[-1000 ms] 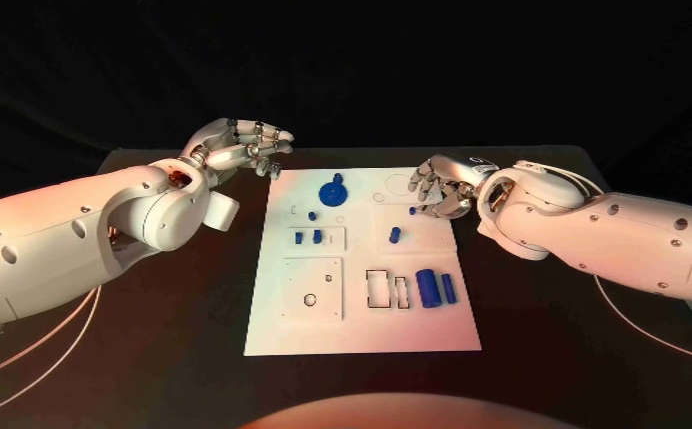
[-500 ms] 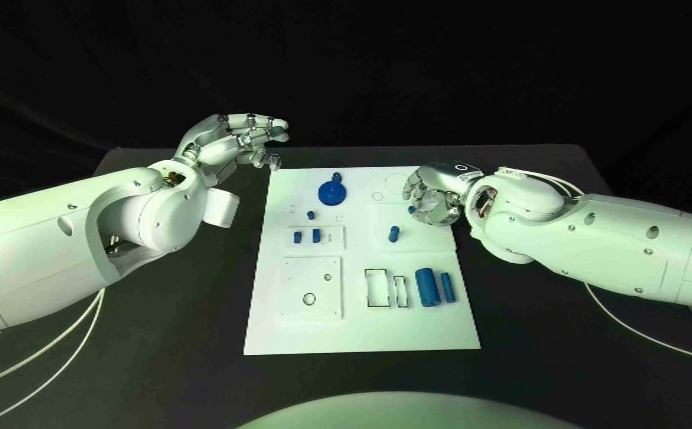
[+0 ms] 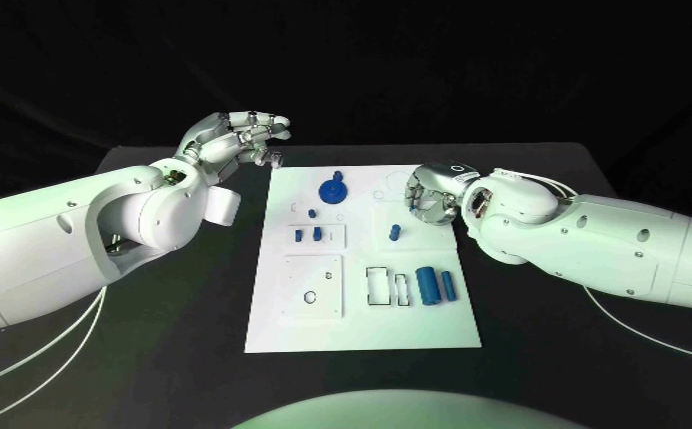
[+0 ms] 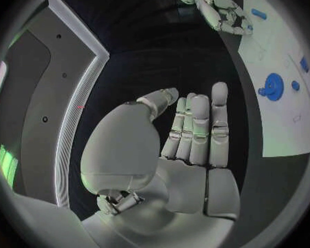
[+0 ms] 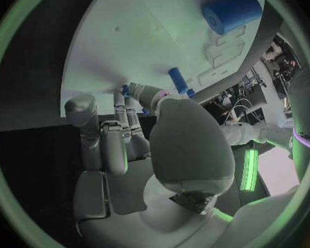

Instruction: Assemble the parts on the task board

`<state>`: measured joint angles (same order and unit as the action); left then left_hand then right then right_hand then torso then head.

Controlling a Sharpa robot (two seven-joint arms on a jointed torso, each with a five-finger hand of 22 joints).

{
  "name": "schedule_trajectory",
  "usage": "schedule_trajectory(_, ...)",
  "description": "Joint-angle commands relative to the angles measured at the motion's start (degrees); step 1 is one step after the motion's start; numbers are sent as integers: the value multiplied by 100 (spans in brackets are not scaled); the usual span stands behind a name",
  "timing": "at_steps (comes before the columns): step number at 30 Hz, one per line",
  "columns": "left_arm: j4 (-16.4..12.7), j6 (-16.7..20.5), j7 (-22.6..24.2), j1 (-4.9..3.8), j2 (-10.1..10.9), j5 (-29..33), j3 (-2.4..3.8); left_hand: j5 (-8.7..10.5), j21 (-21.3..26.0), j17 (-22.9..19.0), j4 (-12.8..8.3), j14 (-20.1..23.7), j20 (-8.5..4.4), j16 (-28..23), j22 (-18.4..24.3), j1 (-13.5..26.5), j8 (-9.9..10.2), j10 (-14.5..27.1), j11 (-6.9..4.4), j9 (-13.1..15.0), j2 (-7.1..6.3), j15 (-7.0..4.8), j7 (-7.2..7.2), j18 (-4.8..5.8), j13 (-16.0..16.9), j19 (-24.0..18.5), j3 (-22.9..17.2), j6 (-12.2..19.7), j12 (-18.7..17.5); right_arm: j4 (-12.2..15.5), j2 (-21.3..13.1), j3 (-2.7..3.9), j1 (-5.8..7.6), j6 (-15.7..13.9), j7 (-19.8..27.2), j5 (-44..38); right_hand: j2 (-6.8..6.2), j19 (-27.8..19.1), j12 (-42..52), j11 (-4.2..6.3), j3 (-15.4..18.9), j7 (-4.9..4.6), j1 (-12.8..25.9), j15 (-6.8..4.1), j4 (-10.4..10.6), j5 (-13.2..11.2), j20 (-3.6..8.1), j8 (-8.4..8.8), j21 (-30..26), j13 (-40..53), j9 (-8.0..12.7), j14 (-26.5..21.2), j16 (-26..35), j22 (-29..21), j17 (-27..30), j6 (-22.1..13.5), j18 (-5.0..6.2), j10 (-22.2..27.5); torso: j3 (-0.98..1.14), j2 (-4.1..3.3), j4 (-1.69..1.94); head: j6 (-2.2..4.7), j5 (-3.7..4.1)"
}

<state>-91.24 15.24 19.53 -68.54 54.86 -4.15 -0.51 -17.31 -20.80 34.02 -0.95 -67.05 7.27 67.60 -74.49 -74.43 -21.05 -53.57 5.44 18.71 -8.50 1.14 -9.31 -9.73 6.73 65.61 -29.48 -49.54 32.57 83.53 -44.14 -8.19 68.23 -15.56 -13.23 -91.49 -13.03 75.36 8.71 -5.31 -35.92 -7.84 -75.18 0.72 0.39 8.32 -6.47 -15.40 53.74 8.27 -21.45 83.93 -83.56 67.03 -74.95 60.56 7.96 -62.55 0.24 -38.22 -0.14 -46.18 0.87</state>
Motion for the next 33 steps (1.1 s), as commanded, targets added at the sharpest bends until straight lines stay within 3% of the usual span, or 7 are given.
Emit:
schedule_trajectory(1, -24, -32, 44, -7, 2, 51, 6, -22, -1, -10, -2, -50, -12, 21, 10, 28, 7, -43, 5, 5, 38, 5, 1, -67, -11, -10, 29, 41, 6, 3, 19, -16, -49, -13, -98, -225, 36, -101, -71, 11, -57, 11, 27, -15, -31, -89, 11, -61, -155, -28, -56, 248, 53, -75, 83, 113, -7, -12, 2, 0, -2, -8, 6)
schedule_trajectory(23, -12, -127, -46, -7, 16, 1, 5, -3, 3, -39, -11, -47, -2, 2, 37, 69, -9, -24, 33, 28, 28, 26, -43, -59, -43, -8, 59, 263, -16, 76, 36, -17, -139, -33, -279, -480, -11, -119, -60, 37, -156, 1, 46, -39, -151, -144, 28, -11, -109, -7, -110, 233, 91, 0, 134, 10, -14, -186, -1, 3, -1, -31, 17)
schedule_trajectory(33, -5, -164, -80, -7, 21, -42, 5, 5, 5, -51, -13, -41, 0, -3, 42, 72, -21, -19, 36, 35, 28, 29, -47, -59, -48, -9, 64, 286, -19, 83, 65, -19, -196, -183, -436, -754, 7, 12, 38, 123, -258, 42, -23, -110, -301, -119, 88, -40, 169, 86, -188, 261, 66, 202, 94, 70, -58, -528, -2, 3, -1, -48, 17)
